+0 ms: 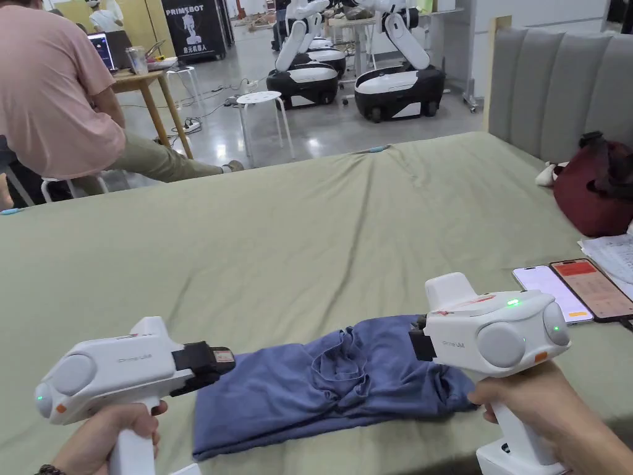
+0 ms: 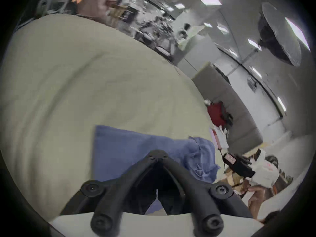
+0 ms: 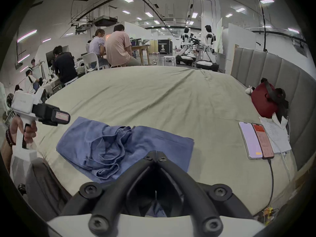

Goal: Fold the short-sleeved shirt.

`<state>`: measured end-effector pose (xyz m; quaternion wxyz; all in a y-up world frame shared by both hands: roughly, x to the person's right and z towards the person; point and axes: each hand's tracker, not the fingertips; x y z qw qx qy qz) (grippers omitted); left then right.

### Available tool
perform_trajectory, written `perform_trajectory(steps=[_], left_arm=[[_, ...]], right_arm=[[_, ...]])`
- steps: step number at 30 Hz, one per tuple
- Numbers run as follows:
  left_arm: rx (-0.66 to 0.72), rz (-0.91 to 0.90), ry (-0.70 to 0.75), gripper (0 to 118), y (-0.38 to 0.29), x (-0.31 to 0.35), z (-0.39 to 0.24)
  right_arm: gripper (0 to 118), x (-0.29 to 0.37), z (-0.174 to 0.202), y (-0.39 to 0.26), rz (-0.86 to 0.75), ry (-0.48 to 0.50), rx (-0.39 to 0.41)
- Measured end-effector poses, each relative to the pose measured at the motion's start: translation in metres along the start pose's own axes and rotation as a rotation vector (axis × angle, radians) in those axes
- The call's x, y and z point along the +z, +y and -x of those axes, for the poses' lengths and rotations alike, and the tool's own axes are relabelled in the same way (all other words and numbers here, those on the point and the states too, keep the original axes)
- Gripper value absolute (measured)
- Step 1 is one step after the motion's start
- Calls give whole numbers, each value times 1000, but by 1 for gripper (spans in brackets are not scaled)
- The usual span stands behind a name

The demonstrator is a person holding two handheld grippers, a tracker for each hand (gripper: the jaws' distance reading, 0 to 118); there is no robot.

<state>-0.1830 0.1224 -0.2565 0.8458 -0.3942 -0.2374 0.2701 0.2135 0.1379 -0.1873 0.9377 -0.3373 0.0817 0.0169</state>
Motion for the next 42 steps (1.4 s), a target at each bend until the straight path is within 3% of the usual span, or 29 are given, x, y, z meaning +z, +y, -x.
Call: perform_trajectory(steps=[3,4,6,7,8,9,12,24,27,29,32,34,37,38,40,42], left_arm=[[57,-16,-67,5,0,21,16],[54,-14,-66,20,0,23,15],[48,4,-80,80,-5,24,16],[46,28,-76,105,-7,22,15],[43,49,-71,118,-10,18,15],[39,50,-72,118,-12,16,16],[67,56,-45,98,-12,3,26],[197,145,-154,99,0,-45,48],[147,167,-111,82,4,-40,43],[91,182,-55,64,0,-39,39],[116,183,14,54,5,-33,46],[115,145,1,63,5,-22,54],[148,54,-16,112,2,-10,61],[172,74,-17,118,4,-11,62],[191,124,-47,118,4,-16,59],[117,144,-32,118,-4,-30,48]], right_arm=[[0,-3,1,2,-1,13,3],[0,-4,4,1,-1,16,1],[0,-7,2,1,1,20,-4],[0,-8,5,1,4,22,-4],[0,-8,7,0,7,25,-3],[0,-7,5,0,8,30,-4],[0,-5,9,-3,14,39,-5],[0,9,-11,-6,8,5,-15],[0,13,-14,-7,7,-2,-24],[0,11,-15,-8,11,-2,-26],[0,10,-11,-10,16,0,-31],[0,9,-10,-10,13,13,-33],[0,3,-6,-12,24,22,-26],[0,2,-5,-12,29,23,-23],[0,-1,-1,-12,33,31,-25],[0,-2,-1,-12,34,44,-26]])
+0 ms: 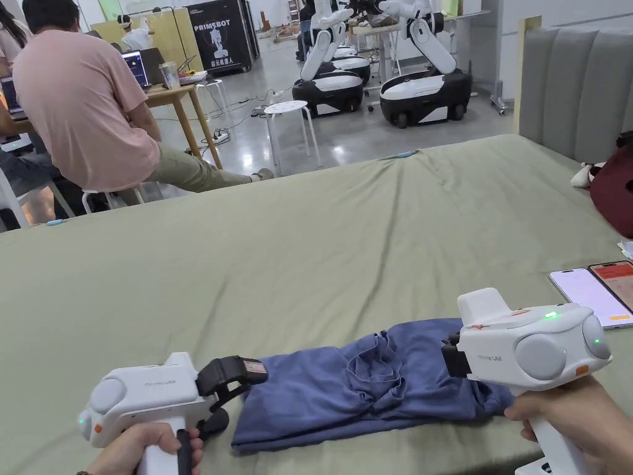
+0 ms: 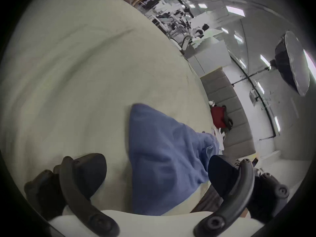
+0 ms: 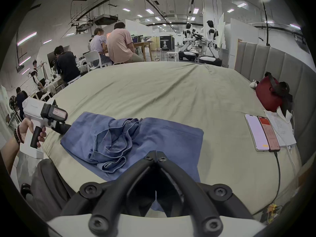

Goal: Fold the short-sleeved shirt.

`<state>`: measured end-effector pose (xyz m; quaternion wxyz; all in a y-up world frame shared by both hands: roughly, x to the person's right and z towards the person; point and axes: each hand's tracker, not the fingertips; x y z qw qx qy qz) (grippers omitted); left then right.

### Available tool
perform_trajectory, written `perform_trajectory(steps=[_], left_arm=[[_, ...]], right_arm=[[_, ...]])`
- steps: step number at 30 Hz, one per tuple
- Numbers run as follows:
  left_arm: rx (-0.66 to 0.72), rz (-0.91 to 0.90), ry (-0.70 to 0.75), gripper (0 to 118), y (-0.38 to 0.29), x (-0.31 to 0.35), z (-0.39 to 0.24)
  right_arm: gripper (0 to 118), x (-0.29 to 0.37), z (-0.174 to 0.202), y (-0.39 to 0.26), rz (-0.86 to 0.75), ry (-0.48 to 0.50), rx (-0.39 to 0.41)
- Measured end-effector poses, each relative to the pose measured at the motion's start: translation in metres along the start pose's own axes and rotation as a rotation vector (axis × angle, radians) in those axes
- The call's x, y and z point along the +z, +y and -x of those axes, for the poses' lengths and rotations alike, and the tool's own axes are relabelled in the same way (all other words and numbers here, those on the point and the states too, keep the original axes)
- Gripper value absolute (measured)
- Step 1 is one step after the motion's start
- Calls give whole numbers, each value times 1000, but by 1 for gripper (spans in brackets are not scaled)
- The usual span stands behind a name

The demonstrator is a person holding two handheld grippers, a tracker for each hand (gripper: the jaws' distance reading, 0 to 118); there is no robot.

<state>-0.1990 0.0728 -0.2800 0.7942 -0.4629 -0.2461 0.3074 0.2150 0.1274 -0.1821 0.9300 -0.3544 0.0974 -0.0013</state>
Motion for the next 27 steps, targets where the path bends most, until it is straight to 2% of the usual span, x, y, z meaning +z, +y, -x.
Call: perform_trajectory(steps=[6,7,9,10,11,12,13,16,20,24,27], left_arm=[[-151,53,31,117,-11,-33,-34],[-153,55,15,101,-12,-33,-37],[-173,40,-7,26,-14,-34,-38],[-210,26,113,17,-16,-37,-39],[-215,24,196,17,-16,-39,-35],[-152,48,81,17,-13,-34,-27],[-125,13,37,17,-13,-29,-25],[-219,-9,64,17,-15,-17,-24],[-189,-81,55,17,-9,16,-19],[-126,-159,150,17,8,54,12],[-69,-156,169,17,5,79,22]], right_arm=[[0,0,1,0,0,4,0],[0,1,-1,0,0,3,-1],[0,1,-3,-1,1,0,-7],[0,1,-3,-1,2,-2,-10],[0,1,-5,-2,2,-4,-12],[0,2,-7,-3,0,-4,-15],[0,3,-7,-4,0,-4,-18],[0,5,-11,-5,-1,-5,-24],[0,5,-16,-5,-4,-16,-34],[0,7,-19,-4,-18,-12,-45],[0,7,-19,-2,-22,-7,-42]])
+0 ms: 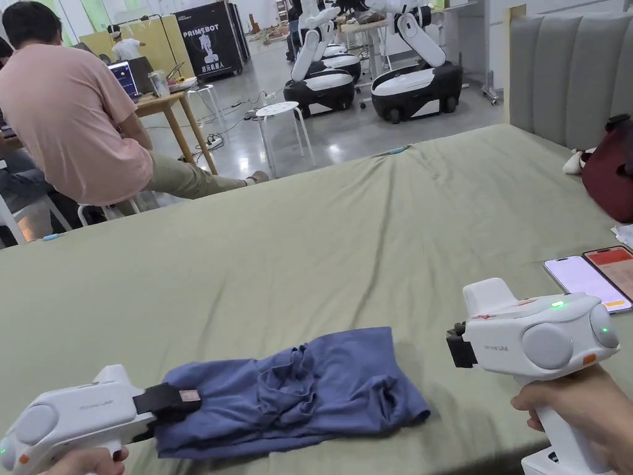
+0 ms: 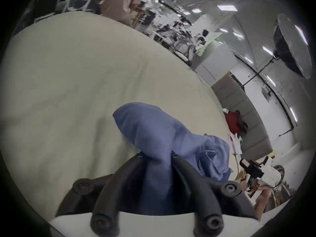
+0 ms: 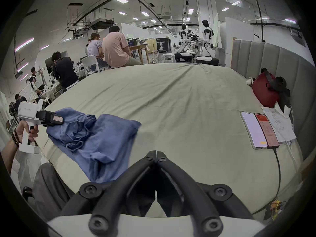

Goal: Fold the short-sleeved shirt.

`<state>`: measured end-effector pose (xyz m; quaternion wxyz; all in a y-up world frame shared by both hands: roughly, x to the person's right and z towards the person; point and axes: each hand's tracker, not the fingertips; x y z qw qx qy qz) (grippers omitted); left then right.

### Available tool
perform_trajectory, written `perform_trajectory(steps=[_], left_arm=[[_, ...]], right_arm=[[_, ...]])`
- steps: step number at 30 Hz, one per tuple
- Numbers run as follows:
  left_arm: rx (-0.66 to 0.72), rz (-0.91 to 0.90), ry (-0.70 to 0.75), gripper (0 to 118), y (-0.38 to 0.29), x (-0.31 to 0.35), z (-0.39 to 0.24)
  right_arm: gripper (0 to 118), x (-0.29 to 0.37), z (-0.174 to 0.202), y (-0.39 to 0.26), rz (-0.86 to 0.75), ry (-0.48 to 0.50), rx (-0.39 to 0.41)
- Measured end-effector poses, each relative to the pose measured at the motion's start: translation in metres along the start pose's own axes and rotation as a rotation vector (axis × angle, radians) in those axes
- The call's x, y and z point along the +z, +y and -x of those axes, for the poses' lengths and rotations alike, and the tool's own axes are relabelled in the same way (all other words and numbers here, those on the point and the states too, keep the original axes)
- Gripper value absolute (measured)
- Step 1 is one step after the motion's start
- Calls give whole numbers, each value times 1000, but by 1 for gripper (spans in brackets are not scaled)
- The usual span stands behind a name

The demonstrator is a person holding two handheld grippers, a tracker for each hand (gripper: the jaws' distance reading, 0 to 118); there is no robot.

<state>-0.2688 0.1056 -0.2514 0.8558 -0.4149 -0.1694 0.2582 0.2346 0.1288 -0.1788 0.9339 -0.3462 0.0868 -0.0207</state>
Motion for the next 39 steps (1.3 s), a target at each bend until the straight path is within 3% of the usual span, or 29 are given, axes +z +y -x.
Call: perform_trajectory(steps=[3,8,12,18,23,25,29,34,35,36,37,38,39], left_arm=[[-19,-16,3,17,-3,12,-11],[-11,-56,-173,17,10,22,-60],[-163,-25,-218,17,7,13,-127],[-167,102,-271,17,-14,-58,-180],[-162,225,-145,19,-36,-128,-172],[-141,215,-185,33,-40,-134,-166],[-94,154,-368,118,-23,-108,-167],[-198,-9,-249,118,6,-65,-164],[-198,-24,-220,114,3,-59,-155],[-199,-28,-206,99,4,-54,-149],[-193,-15,-218,75,5,-50,-143],[-186,-9,-224,25,6,-48,-136],[-162,2,-219,1,-1,-50,-131]], right_arm=[[0,-2,3,1,-2,9,-2],[0,-4,4,1,0,27,11],[0,-2,-1,-1,-2,19,9],[0,5,-11,-4,-4,4,-16],[0,22,-26,-4,-31,-13,-47],[0,27,-29,-3,-36,-28,-48],[0,29,-38,-2,-38,-41,-48],[0,19,-36,-3,-32,-36,-54],[0,17,-36,-3,-32,-28,-57],[0,15,-31,-3,-31,-20,-59],[0,12,-29,-3,-30,-13,-60],[0,10,-28,-3,-28,-8,-59],[0,8,-27,-2,-23,-4,-54]])
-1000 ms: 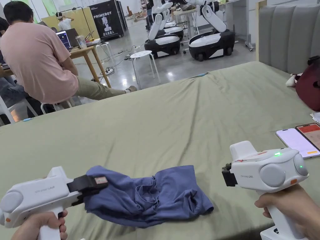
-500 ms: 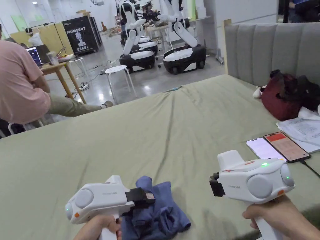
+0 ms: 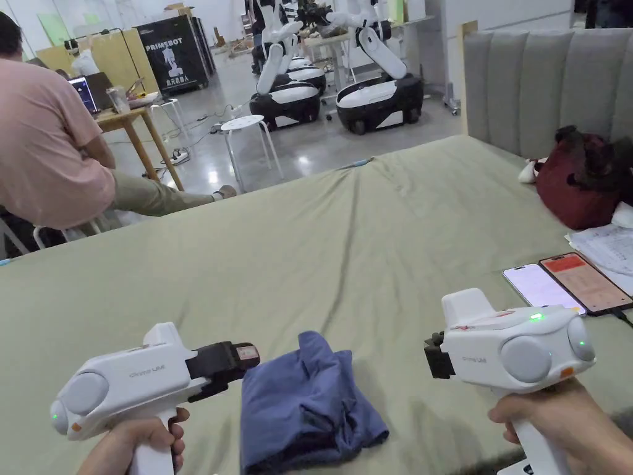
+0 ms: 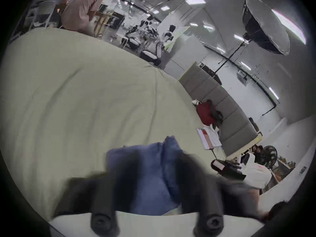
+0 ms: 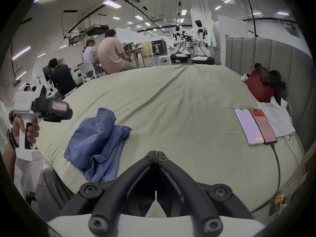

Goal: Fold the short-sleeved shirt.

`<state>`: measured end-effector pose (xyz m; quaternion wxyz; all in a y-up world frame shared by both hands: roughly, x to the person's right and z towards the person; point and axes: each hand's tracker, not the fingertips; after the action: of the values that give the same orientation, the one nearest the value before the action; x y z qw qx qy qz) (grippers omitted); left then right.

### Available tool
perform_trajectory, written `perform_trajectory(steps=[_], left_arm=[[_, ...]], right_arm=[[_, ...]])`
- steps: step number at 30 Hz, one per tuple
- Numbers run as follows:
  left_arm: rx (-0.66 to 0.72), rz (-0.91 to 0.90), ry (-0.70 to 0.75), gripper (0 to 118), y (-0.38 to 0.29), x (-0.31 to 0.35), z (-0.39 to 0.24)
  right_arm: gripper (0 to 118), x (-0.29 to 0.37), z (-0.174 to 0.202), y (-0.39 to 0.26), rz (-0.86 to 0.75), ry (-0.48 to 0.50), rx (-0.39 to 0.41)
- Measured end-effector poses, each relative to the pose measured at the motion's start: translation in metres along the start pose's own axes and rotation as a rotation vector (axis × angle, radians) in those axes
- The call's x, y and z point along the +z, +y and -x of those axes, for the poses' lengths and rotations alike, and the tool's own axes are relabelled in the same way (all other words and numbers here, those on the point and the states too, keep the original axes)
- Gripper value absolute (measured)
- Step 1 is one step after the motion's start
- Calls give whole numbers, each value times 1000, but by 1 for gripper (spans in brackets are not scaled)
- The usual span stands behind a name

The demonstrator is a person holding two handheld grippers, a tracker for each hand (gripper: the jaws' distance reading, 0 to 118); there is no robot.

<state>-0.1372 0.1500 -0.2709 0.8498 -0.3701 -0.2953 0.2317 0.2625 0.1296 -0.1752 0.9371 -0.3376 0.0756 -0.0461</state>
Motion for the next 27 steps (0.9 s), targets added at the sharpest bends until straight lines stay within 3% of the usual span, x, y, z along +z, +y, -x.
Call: perform_trajectory(steps=[3,16,19,22,24,27], left_arm=[[-31,39,56,1,-10,-10,1],[2,295,-74,1,-43,-139,-38],[-16,325,-101,1,-54,-158,-49],[-46,307,-79,1,-53,-141,-59],[-55,265,-149,1,-44,-113,-55],[-70,148,-151,1,-29,-63,-38]], right_arm=[[0,-4,7,2,7,8,13],[0,25,-11,14,-26,-37,-3],[0,32,-10,18,-28,-52,29],[0,30,-1,22,-34,-24,32],[0,21,10,26,-38,5,28],[0,-5,43,32,-24,76,44]])
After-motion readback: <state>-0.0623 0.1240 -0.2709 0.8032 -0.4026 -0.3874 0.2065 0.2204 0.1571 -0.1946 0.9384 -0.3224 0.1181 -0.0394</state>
